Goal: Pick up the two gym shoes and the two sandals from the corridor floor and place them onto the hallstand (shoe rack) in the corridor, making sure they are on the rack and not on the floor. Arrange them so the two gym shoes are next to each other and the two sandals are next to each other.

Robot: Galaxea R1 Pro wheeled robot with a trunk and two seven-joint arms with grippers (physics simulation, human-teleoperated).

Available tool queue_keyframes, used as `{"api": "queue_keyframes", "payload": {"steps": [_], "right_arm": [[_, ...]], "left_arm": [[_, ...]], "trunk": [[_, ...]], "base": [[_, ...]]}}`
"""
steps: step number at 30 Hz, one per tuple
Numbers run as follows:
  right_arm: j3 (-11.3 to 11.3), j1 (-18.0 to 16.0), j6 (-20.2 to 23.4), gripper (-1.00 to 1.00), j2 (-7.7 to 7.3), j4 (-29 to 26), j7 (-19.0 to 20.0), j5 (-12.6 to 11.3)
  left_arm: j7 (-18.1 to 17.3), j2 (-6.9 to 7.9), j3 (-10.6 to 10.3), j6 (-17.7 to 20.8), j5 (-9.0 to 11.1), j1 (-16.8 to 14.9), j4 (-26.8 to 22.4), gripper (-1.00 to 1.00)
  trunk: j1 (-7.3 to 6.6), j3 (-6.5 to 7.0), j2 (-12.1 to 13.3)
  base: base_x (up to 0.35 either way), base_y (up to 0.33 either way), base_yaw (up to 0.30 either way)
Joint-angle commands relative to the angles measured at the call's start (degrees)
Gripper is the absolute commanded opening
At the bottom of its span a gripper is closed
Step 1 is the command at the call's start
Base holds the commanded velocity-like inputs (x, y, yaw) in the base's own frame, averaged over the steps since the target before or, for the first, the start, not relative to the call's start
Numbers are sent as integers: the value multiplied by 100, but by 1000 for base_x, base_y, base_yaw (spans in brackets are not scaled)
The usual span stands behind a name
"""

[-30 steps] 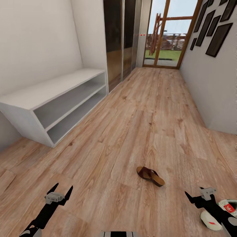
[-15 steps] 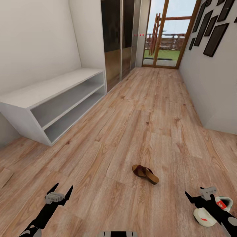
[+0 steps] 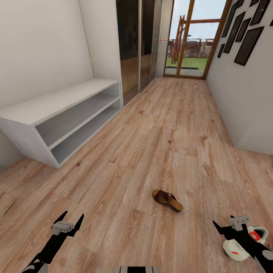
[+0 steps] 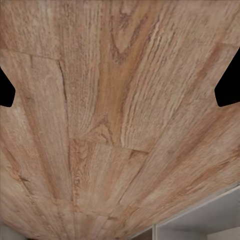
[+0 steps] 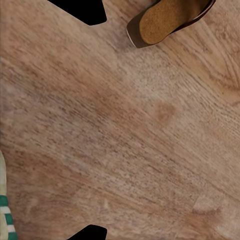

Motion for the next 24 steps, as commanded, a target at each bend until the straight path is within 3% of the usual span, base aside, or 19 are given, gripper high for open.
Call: {"api": "queue_keyframes", "payload": {"steps": [1, 16, 24], "right_arm": [[0, 0, 0, 100, 0, 0, 0, 0], [2, 0, 0, 100, 7, -2, 0, 12], [2, 0, 0, 100, 8, 0, 0, 18]], "left_arm": [[0, 0, 0, 0, 0, 0, 0, 100], [0, 5, 8, 0, 6, 0, 0, 100], [0, 5, 10, 0, 8, 0, 0, 100]], "trunk": [[0, 0, 0], [0, 0, 0], [0, 0, 0]], "base": [[9, -2, 0], [151, -50, 0], [39, -13, 0]]}}
